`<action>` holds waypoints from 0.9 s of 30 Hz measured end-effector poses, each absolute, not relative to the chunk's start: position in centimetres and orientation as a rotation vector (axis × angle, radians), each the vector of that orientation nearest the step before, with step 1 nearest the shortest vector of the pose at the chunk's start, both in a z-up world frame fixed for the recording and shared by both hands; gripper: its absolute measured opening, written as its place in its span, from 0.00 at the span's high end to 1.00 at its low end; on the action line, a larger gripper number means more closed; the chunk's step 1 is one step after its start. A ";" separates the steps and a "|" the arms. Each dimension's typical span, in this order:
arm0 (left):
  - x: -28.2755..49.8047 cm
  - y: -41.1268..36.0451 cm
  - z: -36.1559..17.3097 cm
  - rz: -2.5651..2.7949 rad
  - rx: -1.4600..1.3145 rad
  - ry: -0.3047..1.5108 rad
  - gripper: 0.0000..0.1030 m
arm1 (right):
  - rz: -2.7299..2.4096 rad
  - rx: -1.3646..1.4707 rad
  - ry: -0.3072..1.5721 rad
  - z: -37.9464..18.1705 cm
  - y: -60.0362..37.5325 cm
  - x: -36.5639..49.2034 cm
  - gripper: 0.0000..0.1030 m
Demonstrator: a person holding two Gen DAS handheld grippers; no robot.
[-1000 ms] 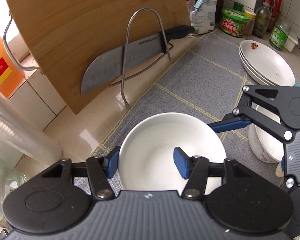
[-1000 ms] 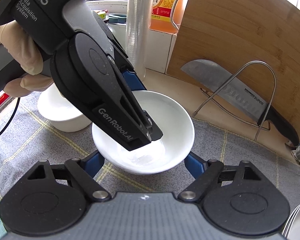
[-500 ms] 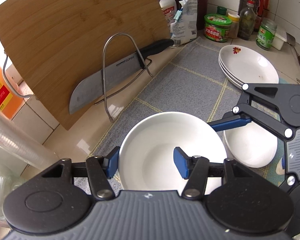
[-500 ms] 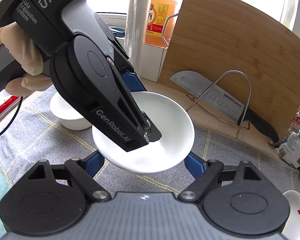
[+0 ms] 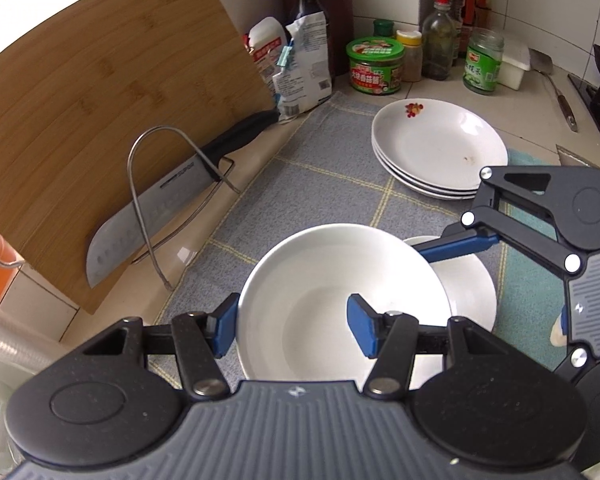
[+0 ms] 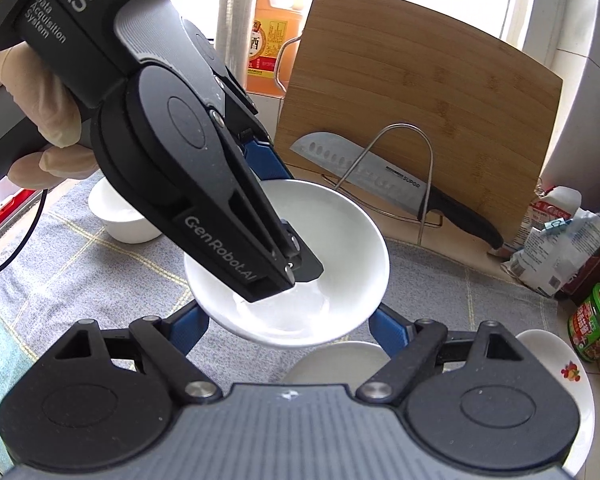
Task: Organize plates and bowls
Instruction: 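Lower the held bowl into the placed bowl and open the left gripper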
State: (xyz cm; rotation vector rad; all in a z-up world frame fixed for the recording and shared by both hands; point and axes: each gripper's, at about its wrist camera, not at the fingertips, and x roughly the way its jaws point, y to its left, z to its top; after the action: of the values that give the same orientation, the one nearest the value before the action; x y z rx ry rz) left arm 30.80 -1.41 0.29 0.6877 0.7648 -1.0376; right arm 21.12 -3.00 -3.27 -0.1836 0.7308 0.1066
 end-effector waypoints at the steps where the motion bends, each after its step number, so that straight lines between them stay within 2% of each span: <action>1: 30.5 -1.8 0.4 -1.047 0.692 0.760 0.45 | 0.099 -0.182 0.731 -3.2 -3.2 20.8 0.13; 11: 28.1 -4.8 0.0 -1.126 0.718 0.743 0.45 | 0.021 -0.149 0.741 -3.2 -5.4 18.0 0.13; 27: 27.6 -7.7 -2.9 -1.156 0.716 0.831 0.45 | -0.001 -0.049 0.814 -5.7 -7.7 17.5 0.13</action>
State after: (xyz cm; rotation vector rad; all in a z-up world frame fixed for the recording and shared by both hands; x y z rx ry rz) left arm 27.57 -7.67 -2.89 0.7157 0.8314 -1.1563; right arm 17.46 -7.68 -5.73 -0.0491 0.8137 -0.0011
